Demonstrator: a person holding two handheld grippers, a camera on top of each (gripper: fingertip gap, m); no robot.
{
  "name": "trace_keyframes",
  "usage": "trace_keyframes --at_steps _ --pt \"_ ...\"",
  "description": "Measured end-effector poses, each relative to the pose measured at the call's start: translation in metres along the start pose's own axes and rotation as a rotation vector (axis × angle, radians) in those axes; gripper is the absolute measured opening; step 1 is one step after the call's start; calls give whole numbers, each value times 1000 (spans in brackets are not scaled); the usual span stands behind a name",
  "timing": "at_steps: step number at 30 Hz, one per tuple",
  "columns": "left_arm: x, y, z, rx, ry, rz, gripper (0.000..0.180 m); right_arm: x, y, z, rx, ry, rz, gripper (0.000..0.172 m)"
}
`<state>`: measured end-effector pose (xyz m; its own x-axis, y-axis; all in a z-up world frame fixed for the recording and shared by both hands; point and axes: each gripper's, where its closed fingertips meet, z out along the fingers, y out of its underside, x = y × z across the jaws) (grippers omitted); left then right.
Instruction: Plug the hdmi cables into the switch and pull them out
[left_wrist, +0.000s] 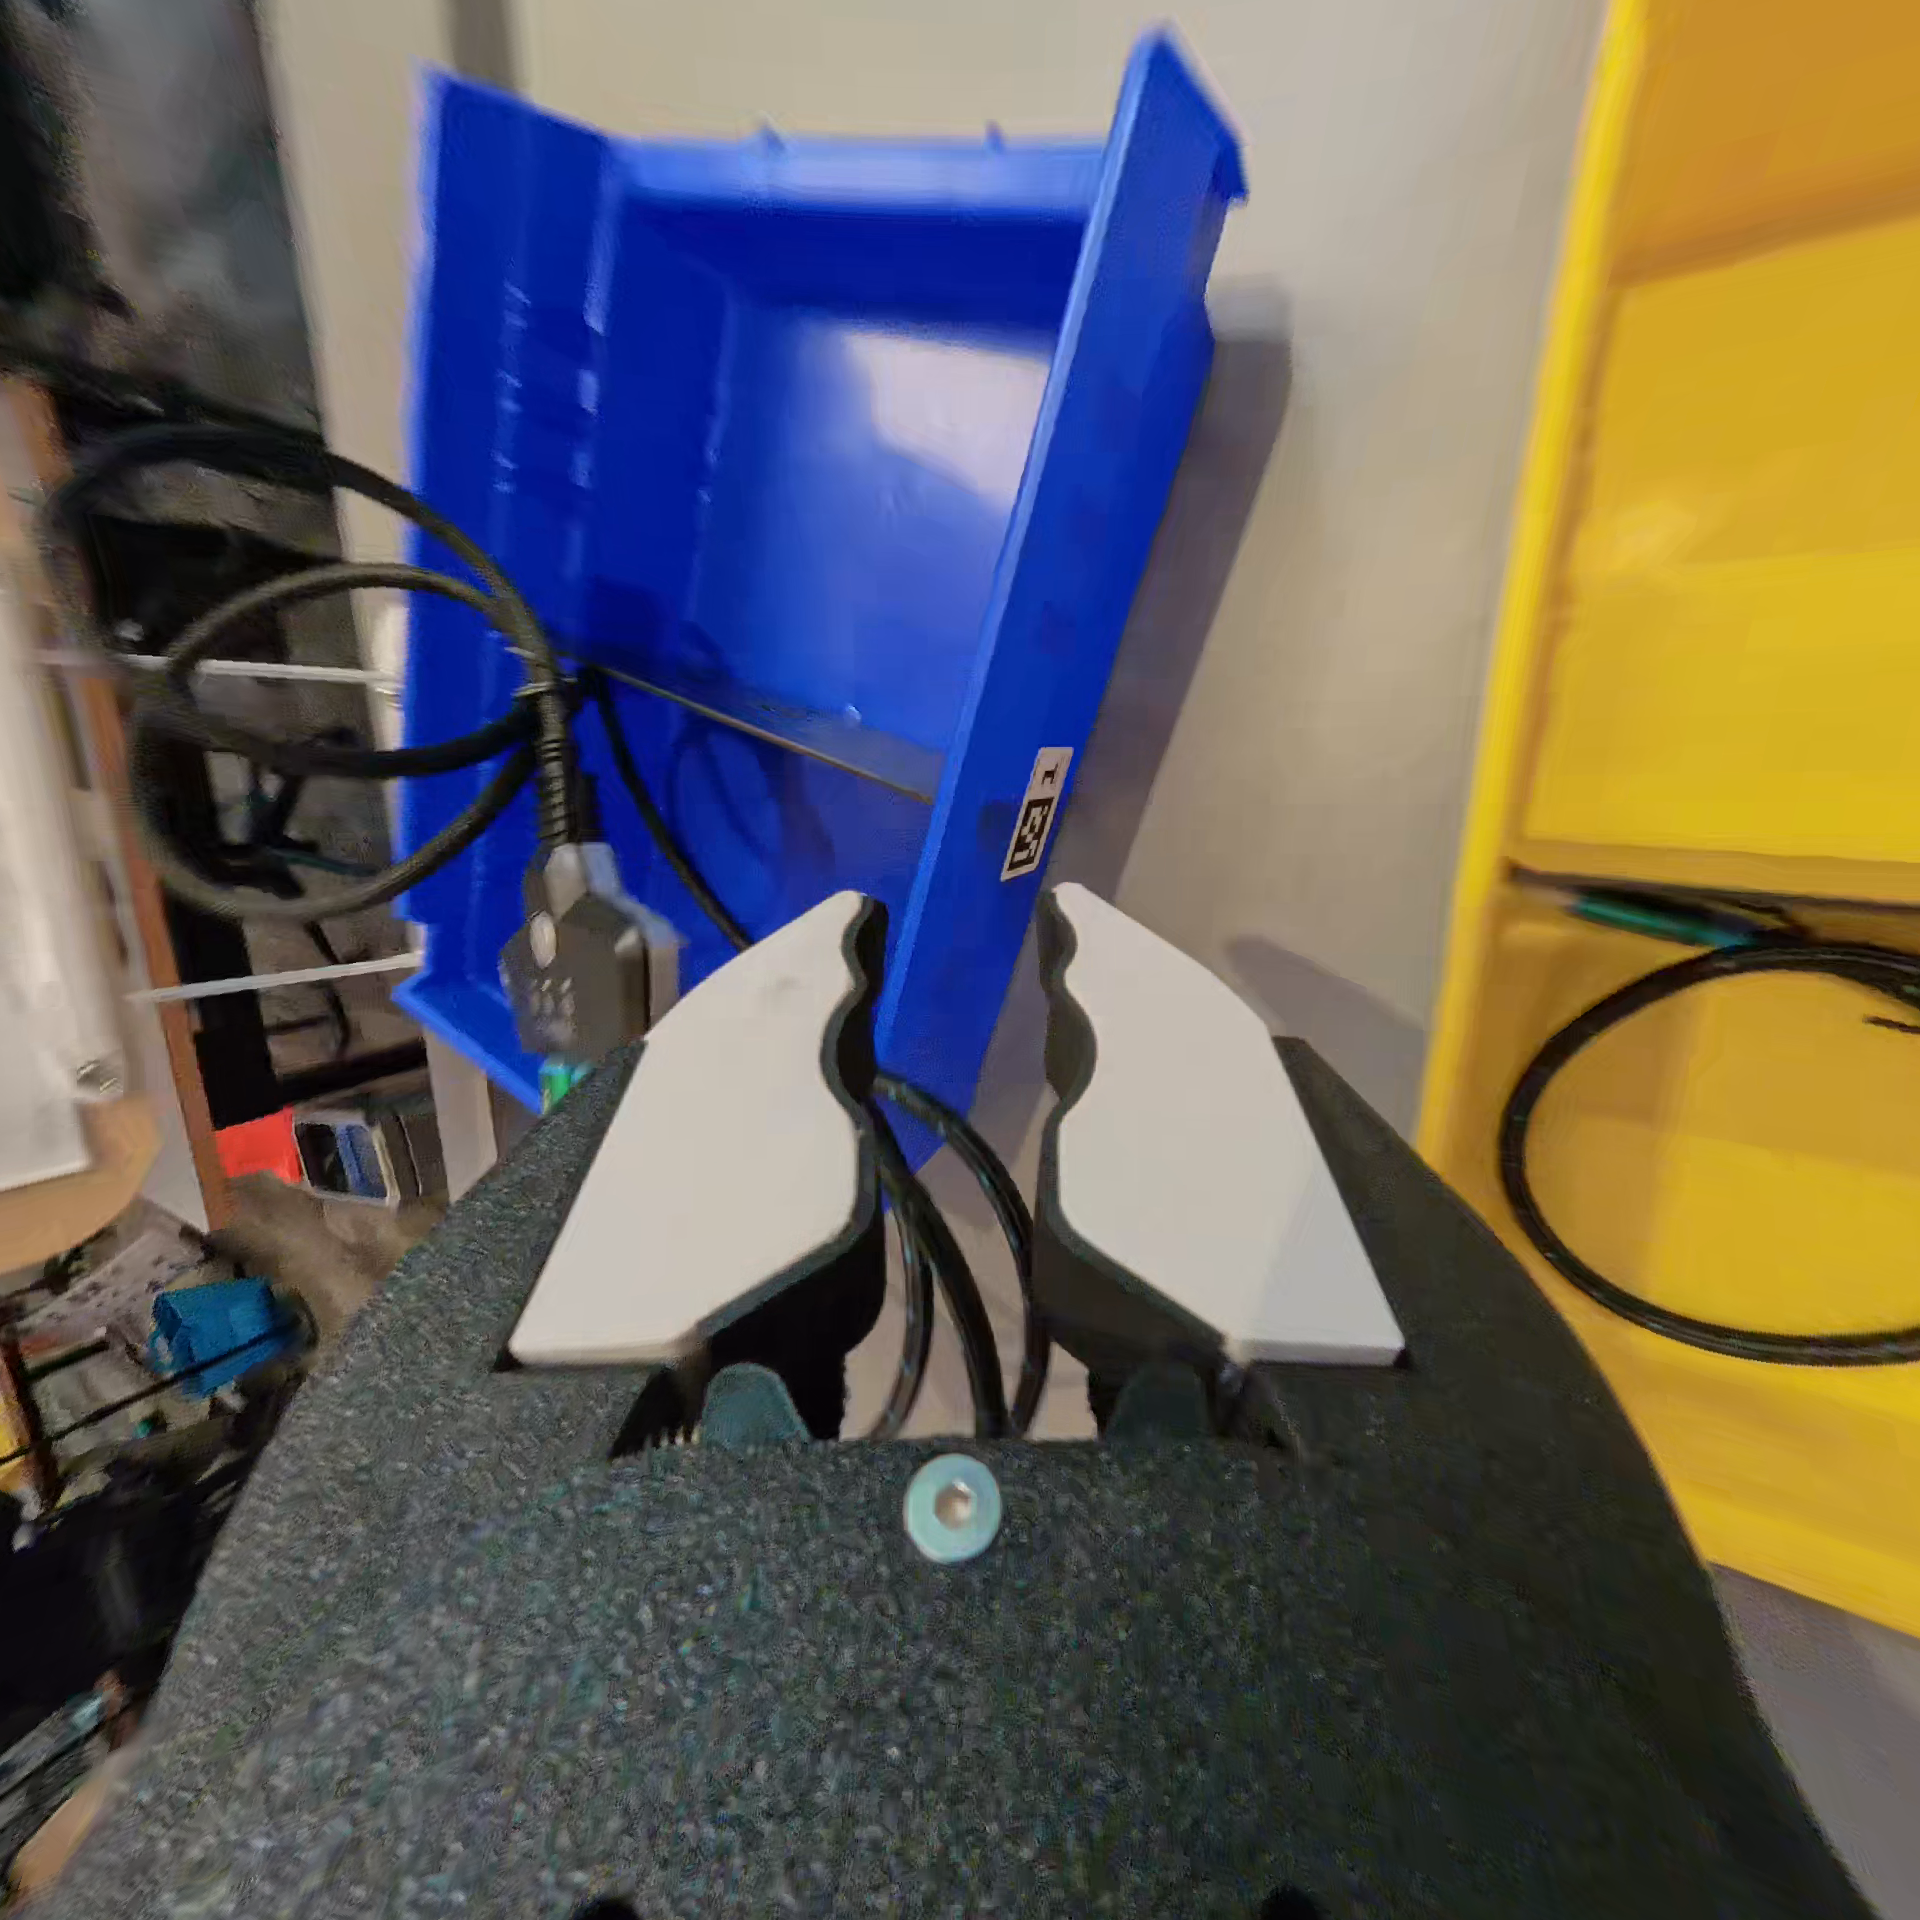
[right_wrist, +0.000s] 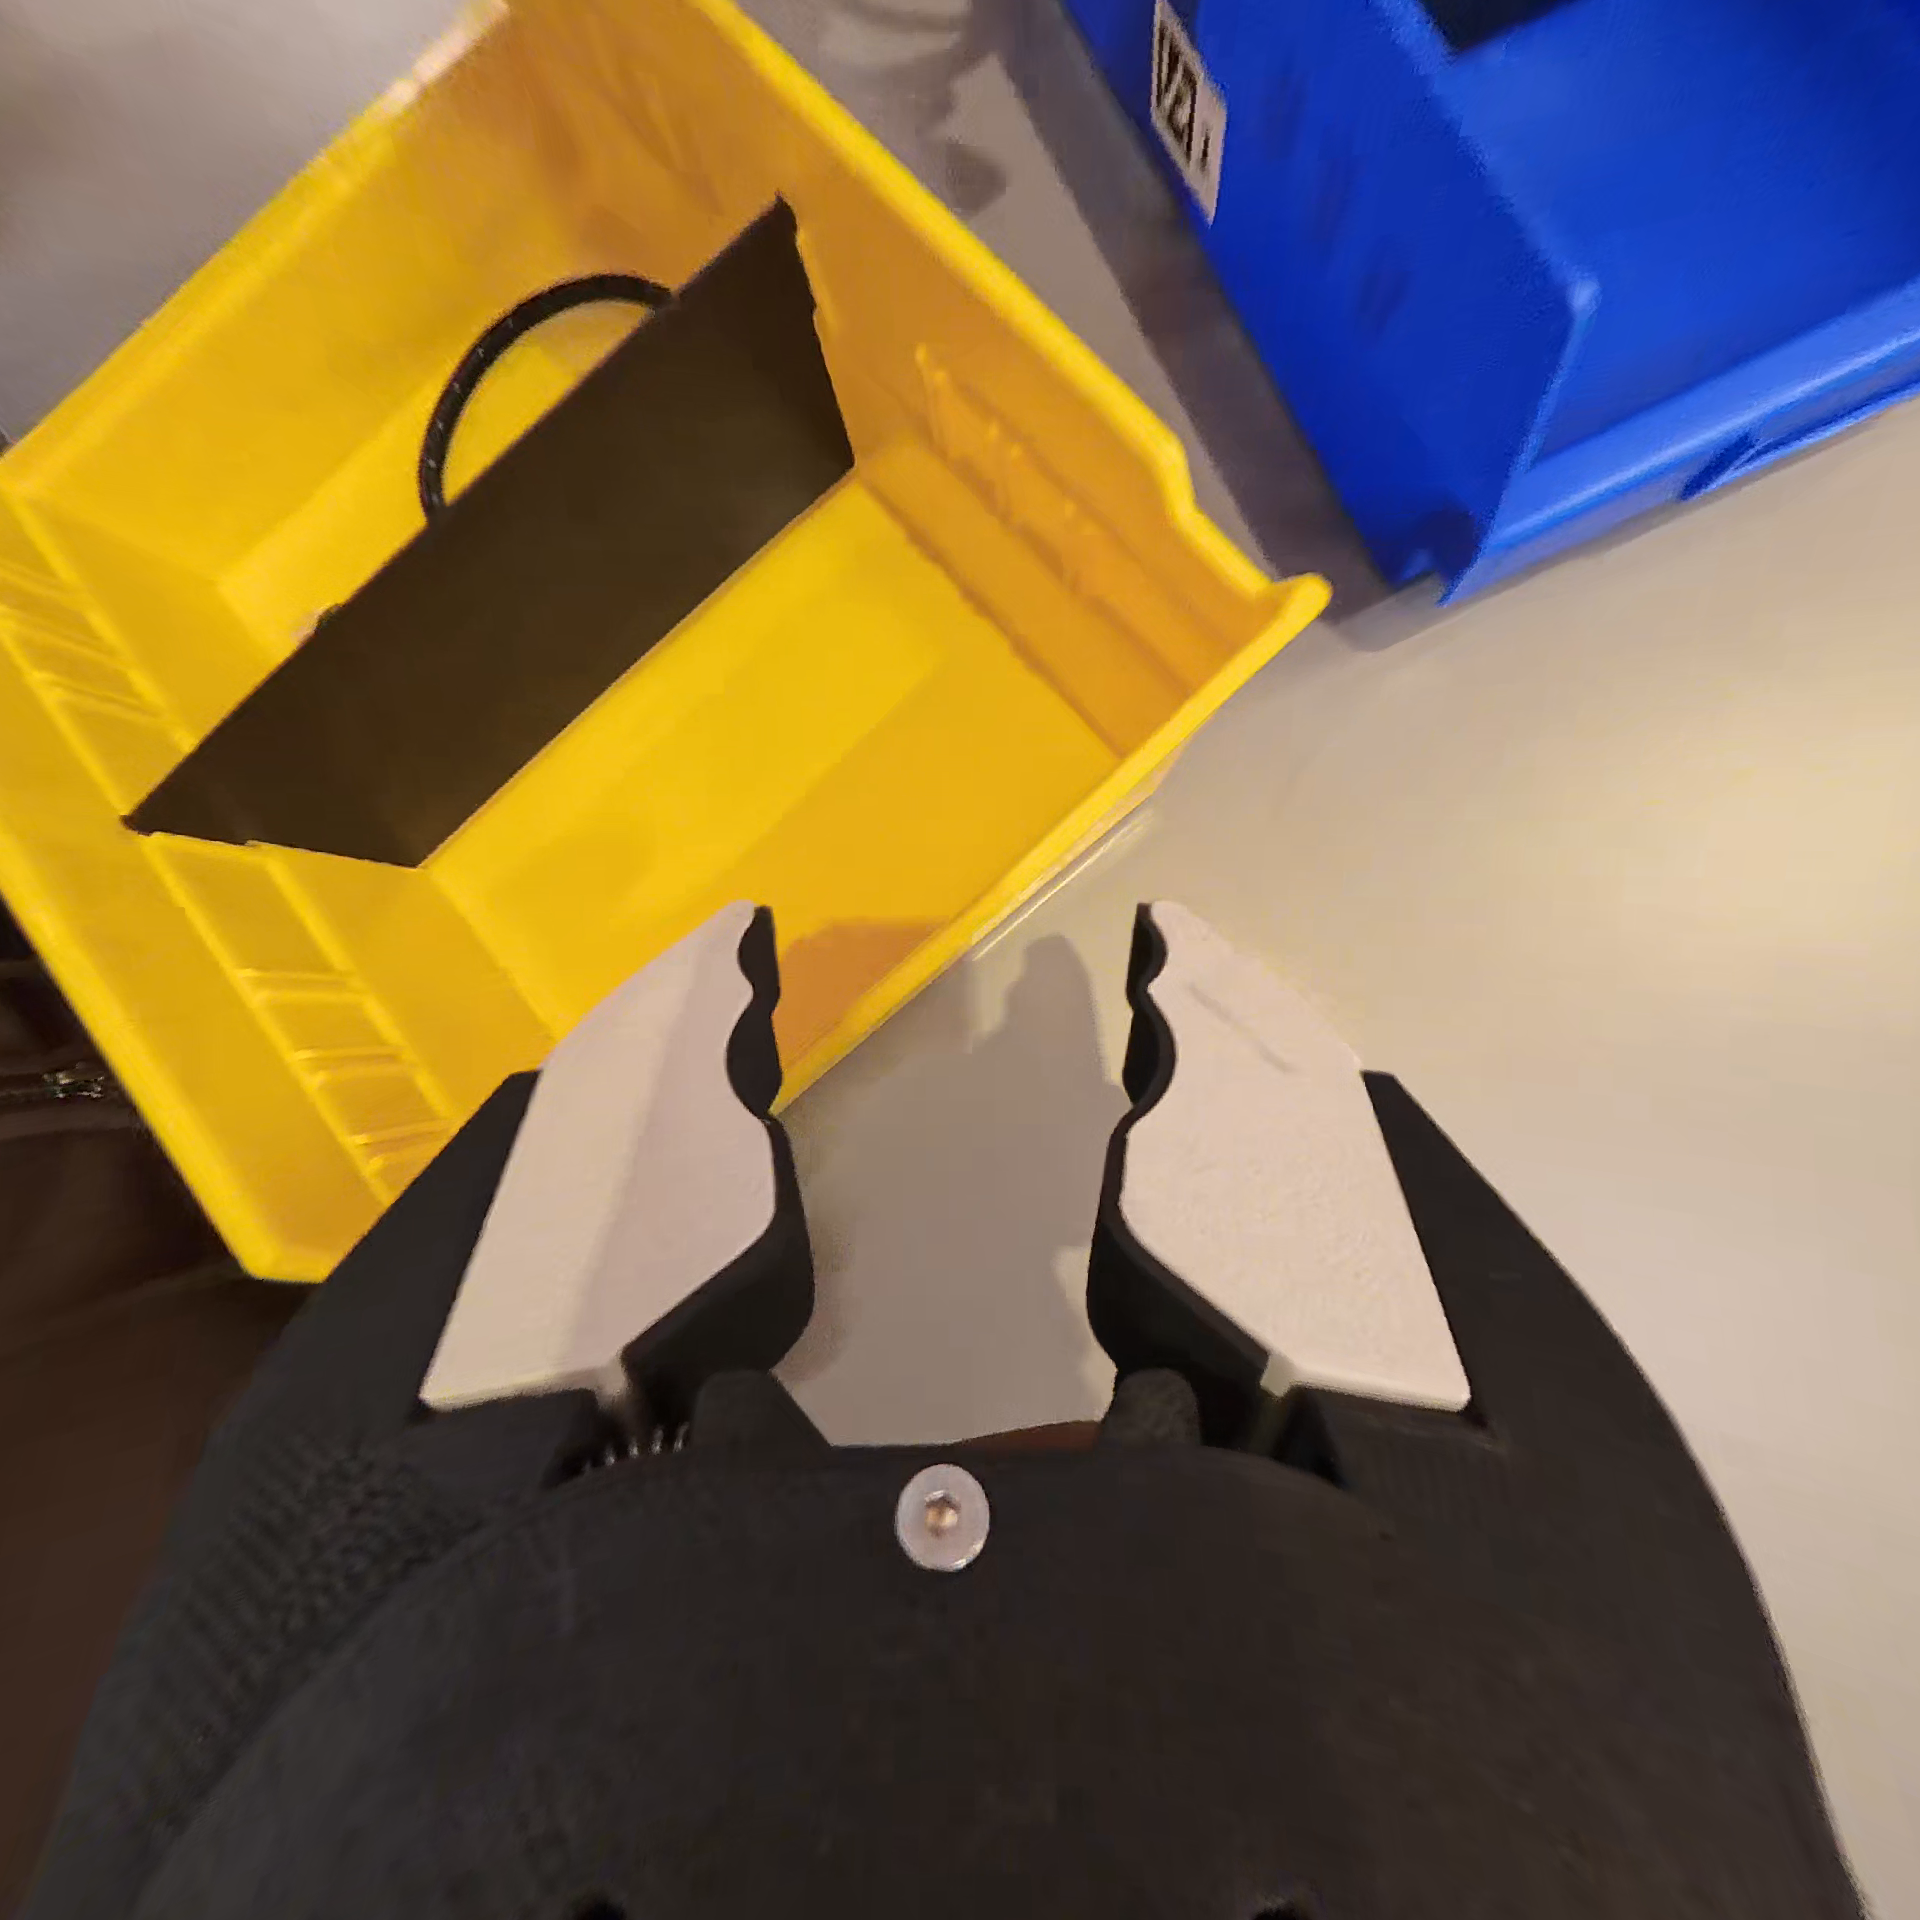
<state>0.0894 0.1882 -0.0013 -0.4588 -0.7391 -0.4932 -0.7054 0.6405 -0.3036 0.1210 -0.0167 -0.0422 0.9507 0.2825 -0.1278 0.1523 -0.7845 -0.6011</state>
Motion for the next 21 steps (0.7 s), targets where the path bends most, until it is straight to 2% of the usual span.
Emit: trace_keyframes --at_steps 2,4,5,8,12,21 --pt "-1 10 33 -158 41 37 28 -3 1 6 -4 -36 31 60" --pt "-5 28 55 -325 19 82 19 3 3 8 -16 -20 26 56" --pt "-7 34 60 -372 -7 108 16 0 4 8 -23 -50 22 45" --pt "-5 36 59 -383 -30 125 15 -5 6 6 -47 -111 -21 27" --pt "-2 59 49 -400 -26 92 14 11 13 -1 -121 -86 -92 27" --pt "-3 143 19 -426 -87 13 19 77 41 -33 -303 12 -200 23"
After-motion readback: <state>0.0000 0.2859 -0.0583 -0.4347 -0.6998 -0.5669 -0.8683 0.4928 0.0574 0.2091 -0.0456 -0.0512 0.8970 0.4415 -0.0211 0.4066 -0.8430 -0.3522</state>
